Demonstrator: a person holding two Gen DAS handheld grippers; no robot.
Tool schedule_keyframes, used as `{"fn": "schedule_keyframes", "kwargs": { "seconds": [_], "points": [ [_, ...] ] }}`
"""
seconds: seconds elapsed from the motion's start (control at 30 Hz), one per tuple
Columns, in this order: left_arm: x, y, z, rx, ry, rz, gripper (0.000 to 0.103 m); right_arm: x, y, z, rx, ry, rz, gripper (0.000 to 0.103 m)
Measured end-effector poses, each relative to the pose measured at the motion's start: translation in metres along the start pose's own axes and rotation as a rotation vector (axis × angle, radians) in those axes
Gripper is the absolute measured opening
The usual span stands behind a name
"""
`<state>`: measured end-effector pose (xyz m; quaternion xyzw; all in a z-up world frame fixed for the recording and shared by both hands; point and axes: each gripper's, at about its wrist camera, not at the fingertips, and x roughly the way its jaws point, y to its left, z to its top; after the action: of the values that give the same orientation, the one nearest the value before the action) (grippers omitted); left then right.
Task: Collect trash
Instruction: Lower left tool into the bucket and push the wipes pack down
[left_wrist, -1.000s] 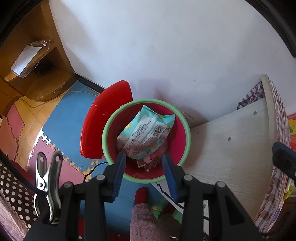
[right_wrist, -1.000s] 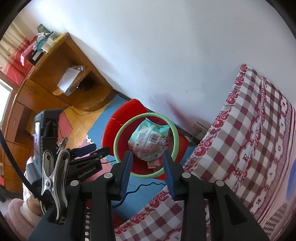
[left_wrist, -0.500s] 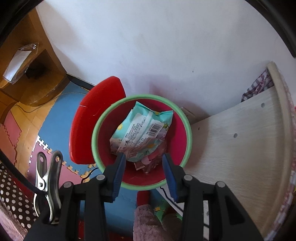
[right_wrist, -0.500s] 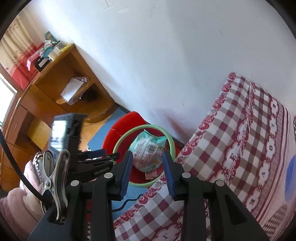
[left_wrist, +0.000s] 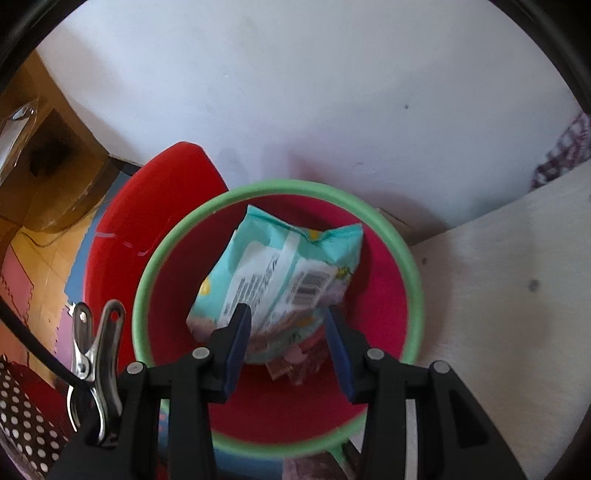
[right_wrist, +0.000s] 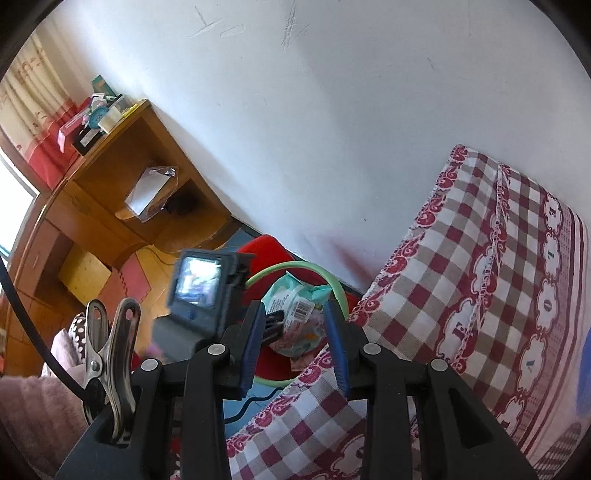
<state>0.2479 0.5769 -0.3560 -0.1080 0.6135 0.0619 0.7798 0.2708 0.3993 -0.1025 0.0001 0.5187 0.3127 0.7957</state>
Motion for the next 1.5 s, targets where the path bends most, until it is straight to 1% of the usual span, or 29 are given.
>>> {"fn": "schedule_keyframes", "kwargs": {
  "seconds": [0.1,0.27,0.4,0.5,0.67,0.8,1.07,1.17,1.27,1.4,1.5],
  "points": [
    [0.020,-0.004,0.008,0.010,-0.003,0.025,0.043,0.000,-0.004,-0.004,0.007,0.000,0.009,0.034],
    [0.052,-0.007,0.015,0.009,0.010,0.060,0.043,-0.002,-0.002,-0.009,-0.024,-0.020,0.002,0.034],
    [0.081,-0.001,0.014,-0.032,0.045,0.068,0.043,-0.004,-0.003,-0.011,-0.029,-0.035,0.015,0.034],
    [0.094,0.003,0.013,-0.057,0.053,0.095,0.043,-0.005,-0.002,-0.014,-0.051,-0.052,0.009,0.034],
    [0.108,0.004,0.012,-0.051,0.082,0.089,0.045,-0.007,0.000,-0.019,-0.057,-0.076,0.012,0.034],
    [0.126,0.005,0.014,-0.067,0.129,0.068,0.047,-0.005,0.002,-0.018,-0.043,-0.085,0.020,0.034],
    [0.152,0.003,0.010,-0.032,0.186,0.085,0.056,0.003,0.009,-0.016,-0.047,-0.079,0.025,0.034],
    [0.167,0.004,0.009,-0.040,0.262,0.061,0.060,0.005,0.008,-0.015,-0.028,-0.078,0.041,0.034],
    [0.179,0.010,0.009,-0.057,0.327,0.042,0.060,0.009,0.009,-0.012,-0.018,-0.072,0.047,0.034],
    [0.188,0.011,0.011,-0.033,0.371,0.049,0.060,0.010,0.009,-0.011,-0.014,-0.073,0.048,0.034],
    [0.196,0.006,0.013,0.001,0.393,0.077,0.060,0.010,0.009,-0.011,-0.013,-0.073,0.049,0.034]
  ]
}}
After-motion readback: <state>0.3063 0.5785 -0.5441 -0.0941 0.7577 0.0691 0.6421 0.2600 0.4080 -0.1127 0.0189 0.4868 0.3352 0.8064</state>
